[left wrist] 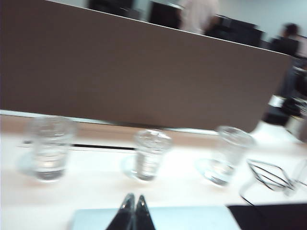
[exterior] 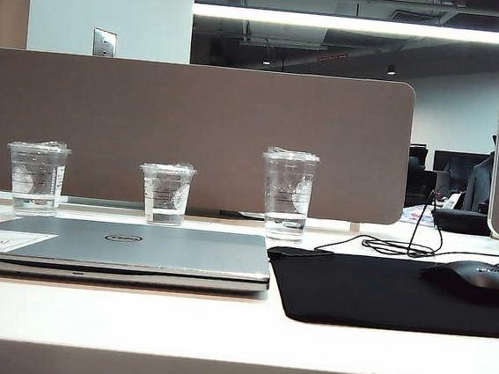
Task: Pick up the coffee cup on the right and place it on the right side of the laptop.
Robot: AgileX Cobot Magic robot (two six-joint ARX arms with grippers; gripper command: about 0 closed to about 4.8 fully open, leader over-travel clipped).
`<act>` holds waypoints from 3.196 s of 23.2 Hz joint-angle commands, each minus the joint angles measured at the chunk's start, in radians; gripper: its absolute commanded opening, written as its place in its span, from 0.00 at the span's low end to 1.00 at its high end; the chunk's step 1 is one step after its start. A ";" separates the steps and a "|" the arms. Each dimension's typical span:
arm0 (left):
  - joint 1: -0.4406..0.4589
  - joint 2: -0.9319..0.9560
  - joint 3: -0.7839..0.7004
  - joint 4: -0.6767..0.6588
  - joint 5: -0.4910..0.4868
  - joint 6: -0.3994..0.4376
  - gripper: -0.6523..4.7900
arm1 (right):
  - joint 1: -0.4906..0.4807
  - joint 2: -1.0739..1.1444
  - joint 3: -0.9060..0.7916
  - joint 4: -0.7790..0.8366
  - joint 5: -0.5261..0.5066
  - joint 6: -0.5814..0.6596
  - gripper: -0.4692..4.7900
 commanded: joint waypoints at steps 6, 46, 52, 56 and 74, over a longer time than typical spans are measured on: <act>-0.186 0.257 0.217 -0.126 0.096 0.077 0.11 | 0.050 0.303 0.109 0.173 -0.031 0.003 0.08; -0.298 0.425 0.467 -0.437 0.157 0.154 0.11 | 0.109 1.495 0.832 0.521 -0.282 0.003 1.00; -0.298 0.425 0.467 -0.437 0.157 0.153 0.11 | 0.109 1.645 1.018 0.465 -0.309 -0.001 1.00; -0.298 0.425 0.467 -0.436 0.157 0.134 0.11 | 0.109 1.731 1.120 0.425 -0.315 -0.028 1.00; -0.298 0.426 0.467 -0.437 0.167 0.132 0.11 | 0.133 1.865 1.307 0.380 -0.344 -0.085 1.00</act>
